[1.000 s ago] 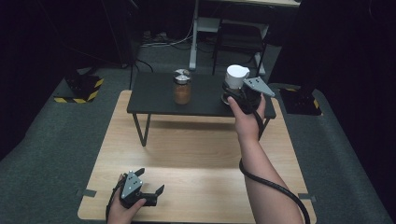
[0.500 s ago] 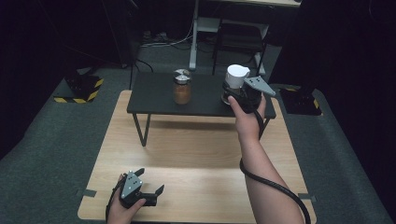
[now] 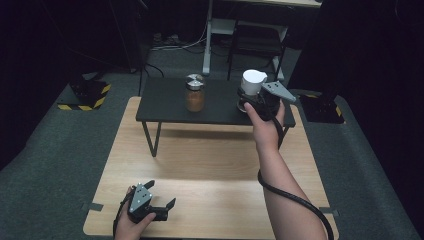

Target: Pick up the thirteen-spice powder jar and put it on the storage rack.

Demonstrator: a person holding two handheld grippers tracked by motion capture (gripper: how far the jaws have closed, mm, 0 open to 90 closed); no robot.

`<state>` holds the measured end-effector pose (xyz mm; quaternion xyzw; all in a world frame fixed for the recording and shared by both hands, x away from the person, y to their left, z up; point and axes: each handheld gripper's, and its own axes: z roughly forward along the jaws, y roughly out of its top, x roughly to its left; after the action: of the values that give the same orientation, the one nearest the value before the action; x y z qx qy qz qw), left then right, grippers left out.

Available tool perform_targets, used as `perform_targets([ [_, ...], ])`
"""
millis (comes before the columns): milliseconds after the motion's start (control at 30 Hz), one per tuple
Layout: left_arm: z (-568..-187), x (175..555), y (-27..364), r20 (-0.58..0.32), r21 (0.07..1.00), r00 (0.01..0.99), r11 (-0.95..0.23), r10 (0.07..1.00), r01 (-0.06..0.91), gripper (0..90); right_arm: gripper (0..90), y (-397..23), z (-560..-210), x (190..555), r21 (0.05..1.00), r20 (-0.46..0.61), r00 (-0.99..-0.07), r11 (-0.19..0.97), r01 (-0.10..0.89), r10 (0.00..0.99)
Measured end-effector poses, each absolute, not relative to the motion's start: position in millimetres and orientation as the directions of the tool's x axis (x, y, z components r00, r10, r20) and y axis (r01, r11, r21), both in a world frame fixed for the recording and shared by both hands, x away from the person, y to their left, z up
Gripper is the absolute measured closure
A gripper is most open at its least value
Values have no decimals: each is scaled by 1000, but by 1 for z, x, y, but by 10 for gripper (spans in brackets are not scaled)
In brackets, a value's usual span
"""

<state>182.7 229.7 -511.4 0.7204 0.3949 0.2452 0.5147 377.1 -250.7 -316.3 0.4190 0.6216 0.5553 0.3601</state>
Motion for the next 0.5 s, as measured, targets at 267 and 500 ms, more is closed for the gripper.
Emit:
perform_targets([
  [267,-511,183,230,-55,935,567,-157,822,317,5,299,-252,-316,378,992,4,-392,46,117,920],
  [500,-512,183,230,-54,936,567,-157,822,316,5,215,-253,-315,380,991,20,-405,36,131,914],
])
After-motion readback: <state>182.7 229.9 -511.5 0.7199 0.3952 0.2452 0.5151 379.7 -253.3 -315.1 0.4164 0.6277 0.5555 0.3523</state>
